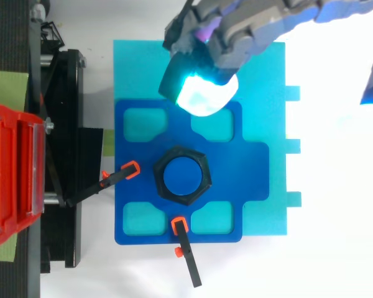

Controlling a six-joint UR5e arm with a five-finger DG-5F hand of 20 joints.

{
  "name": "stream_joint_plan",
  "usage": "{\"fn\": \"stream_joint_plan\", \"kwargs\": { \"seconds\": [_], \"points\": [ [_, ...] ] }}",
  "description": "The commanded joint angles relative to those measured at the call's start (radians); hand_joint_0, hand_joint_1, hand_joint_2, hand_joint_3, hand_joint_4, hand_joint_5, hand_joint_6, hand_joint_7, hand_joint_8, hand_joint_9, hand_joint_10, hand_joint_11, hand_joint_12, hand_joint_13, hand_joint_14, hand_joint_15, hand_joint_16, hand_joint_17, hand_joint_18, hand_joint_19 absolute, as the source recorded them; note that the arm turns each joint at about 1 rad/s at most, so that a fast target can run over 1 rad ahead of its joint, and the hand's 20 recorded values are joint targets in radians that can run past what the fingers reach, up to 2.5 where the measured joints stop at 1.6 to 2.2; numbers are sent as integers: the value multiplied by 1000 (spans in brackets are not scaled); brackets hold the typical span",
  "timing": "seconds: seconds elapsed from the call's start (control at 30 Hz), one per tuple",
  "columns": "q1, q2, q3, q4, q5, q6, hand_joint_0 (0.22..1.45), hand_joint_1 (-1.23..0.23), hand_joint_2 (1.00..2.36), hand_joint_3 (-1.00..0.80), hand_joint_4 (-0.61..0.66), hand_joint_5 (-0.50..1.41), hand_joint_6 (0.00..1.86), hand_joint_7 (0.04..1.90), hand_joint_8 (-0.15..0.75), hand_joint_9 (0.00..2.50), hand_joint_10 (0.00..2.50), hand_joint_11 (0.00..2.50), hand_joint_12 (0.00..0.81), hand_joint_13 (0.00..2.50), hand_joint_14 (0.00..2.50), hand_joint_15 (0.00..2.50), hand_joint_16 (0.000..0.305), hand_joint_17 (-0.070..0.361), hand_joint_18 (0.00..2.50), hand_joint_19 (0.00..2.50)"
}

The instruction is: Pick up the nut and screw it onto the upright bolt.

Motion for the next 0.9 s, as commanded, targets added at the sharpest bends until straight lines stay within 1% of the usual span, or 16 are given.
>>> {"fn": "stream_joint_plan", "kwargs": {
  "seconds": [0.0,0.07,0.17,0.23,0.3,0.33,0.4,0.43,0.47,0.5,0.53,0.6,0.67,0.7,0.8,0.87],
  "points": [
    [0,36,-4,-114,42,-4,438,-320,1000,-500,220,-155,503,798,278,807,0,0,278,529,0,0,25,56,179,0],
    [6,65,-5,-256,161,-9,441,-328,1000,-500,216,-158,503,795,273,772,0,0,266,489,0,0,24,53,130,0],
    [11,84,-7,-327,214,-10,443,-342,1000,-500,213,-159,502,792,272,750,0,0,265,464,0,0,23,52,97,0],
    [16,121,-23,-401,247,-24,448,-350,1000,-500,207,-161,502,795,268,734,0,0,260,433,0,0,23,52,60,0],
    [25,167,-69,-439,273,-40,452,-358,1000,-500,199,-166,503,795,254,665,0,0,261,353,0,0,23,53,0,0],
    [32,205,-114,-439,300,-47,455,-366,1000,-500,185,-177,502,779,246,593,0,0,263,259,0,0,25,56,0,0],
    [40,236,-163,-428,326,-43,457,-376,1000,-500,169,-205,502,707,227,418,0,0,284,94,0,0,30,67,0,0],
    [51,279,-221,-402,365,-43,457,-366,1000,-500,169,-213,502,694,217,361,0,0,289,35,0,0,31,71,0,0],
    [57,300,-252,-385,385,-41,459,-377,1000,-500,163,-225,501,653,214,265,0,0,293,0,0,0,34,76,0,0],
    [80,349,-327,-341,424,-41,464,-394,1000,-500,166,-237,501,615,211,210,0,0,301,0,0,0,35,79,0,0],
    [97,372,-362,-324,441,-40,465,-393,1000,-500,170,-240,501,606,212,196,0,0,307,0,0,0,36,81,0,0],
    [138,443,-470,-278,502,-29,465,-392,1000,-500,168,-248,501,565,214,154,0,0,313,0,0,0,38,84,0,0],
    [155,472,-511,-250,542,-23,466,-391,1000,-500,166,-254,500,541,215,121,0,0,321,0,0,0,40,89,0,0],
    [172,498,-550,-218,594,-12,466,-392,1000,-500,167,-255,500,542,215,119,0,0,322,0,0,0,40,89,0,0],
    [177,503,-568,-203,640,17,468,-394,1000,-500,168,-255,500,544,216,108,0,0,324,0,0,0,40,90,0,0],
    [180,503,-568,-207,645,46,470,-398,1000,-500,166,-256,500,546,218,100,0,0,323,0,0,0,40,91,0,0]
  ]
}}
